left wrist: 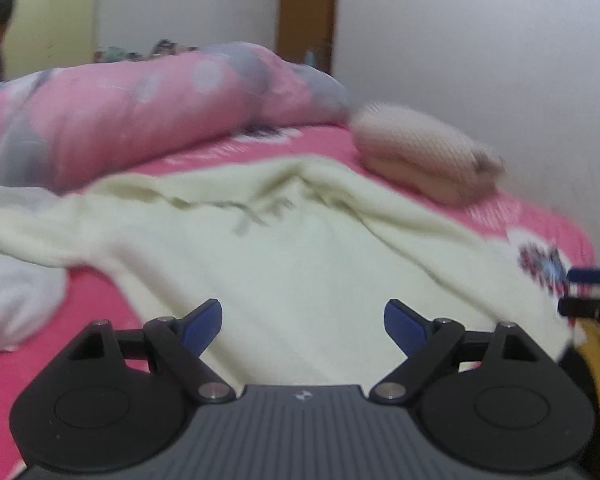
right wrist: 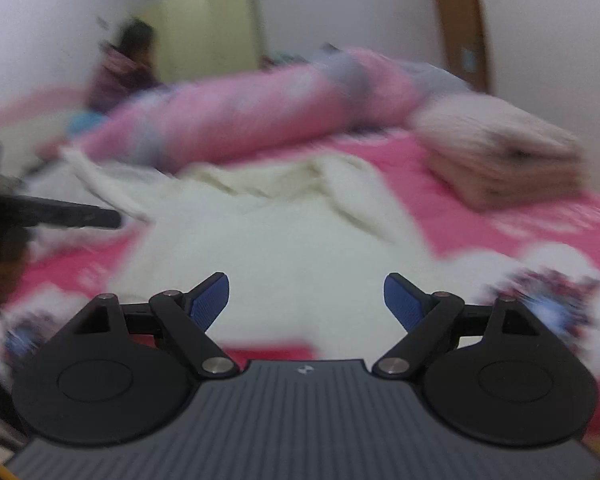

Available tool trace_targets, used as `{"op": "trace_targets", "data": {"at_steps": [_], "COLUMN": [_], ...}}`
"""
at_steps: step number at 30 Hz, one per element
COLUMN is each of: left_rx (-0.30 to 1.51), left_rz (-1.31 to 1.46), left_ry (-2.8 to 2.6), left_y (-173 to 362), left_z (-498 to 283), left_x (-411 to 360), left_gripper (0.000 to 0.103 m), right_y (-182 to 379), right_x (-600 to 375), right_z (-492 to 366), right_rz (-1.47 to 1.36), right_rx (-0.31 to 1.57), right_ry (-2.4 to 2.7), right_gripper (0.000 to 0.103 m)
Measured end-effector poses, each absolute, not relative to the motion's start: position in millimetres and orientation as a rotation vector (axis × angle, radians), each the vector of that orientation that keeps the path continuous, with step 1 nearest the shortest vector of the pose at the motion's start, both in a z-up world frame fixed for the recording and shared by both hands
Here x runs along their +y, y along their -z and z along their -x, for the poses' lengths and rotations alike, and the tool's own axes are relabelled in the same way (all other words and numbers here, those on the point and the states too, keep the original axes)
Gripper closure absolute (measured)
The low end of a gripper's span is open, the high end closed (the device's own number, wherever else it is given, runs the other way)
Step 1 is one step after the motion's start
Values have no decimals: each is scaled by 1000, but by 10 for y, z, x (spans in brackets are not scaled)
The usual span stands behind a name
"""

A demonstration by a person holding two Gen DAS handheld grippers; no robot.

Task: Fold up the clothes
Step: 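Grasp a sweater sleeve with the right gripper and lift it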

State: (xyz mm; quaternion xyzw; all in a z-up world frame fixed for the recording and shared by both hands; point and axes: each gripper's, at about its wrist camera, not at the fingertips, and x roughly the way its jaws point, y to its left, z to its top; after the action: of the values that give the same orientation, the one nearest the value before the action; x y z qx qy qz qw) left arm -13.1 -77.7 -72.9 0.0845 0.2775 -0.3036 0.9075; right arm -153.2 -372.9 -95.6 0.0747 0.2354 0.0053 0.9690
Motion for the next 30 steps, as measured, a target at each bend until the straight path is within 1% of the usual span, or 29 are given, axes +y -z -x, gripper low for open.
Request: {"op": "trace_targets", "data": {"at_steps": [2,4,8,10,11,12,13,14,18,21,24,26,29,30], "left_rx": [612,641,636,636,637,641,650,662,656,630,628,635,653,660], "left_rz": [-197,-217,-240,-236,-233,-230,-224,-215,-161,-171,-154,-134,-116,-112], "left_ry": [627,608,585,575,568,562,552,547,551,552,562,574,586,589], "left_y": [919,1071,1137,1159,1166,1185,1209,1219,1313,1342,1344,1333,1305,1293], "left_z": [109,104,130,148,145,125,98,71,47,76,60,39,16,10], "left_x": [-857,-941,-864,-861,-857,-834,-816,-783,-691,-688,-661,-626,-582,-567], "left_gripper": [15,17,17,16,16,16,16,16,15,15,15,15,15,15], "right_y": [1081,1209,1464,1450,1418,1378,1333,1283,1000,706,296,-120,-773,-955], "right_x": [-3829,-3883,-3954,-3957,-3934,-3952,-3987,-4032,-4296,-4562,-4911,-5182,-5550,-5659], "right_z": [1543,1503,1306,1273,1275,1287,1294,1299,1270,1016,509,7,-679,-897], "right_rz": [-124,-106,-126,-131,-121,-117,-125,-145,-300,-400,-478,-471,-399,-368], "right_rx": [566,618,696,686,680,674,673,668,573,511,460,402,236,185], "right_ry": [31,54,59,45,39,36,39,39,12,-50,-104,-91,9,56], "right_gripper": [14,13,14,28,45,66,78,93,95,95,95,95,94,91]}}
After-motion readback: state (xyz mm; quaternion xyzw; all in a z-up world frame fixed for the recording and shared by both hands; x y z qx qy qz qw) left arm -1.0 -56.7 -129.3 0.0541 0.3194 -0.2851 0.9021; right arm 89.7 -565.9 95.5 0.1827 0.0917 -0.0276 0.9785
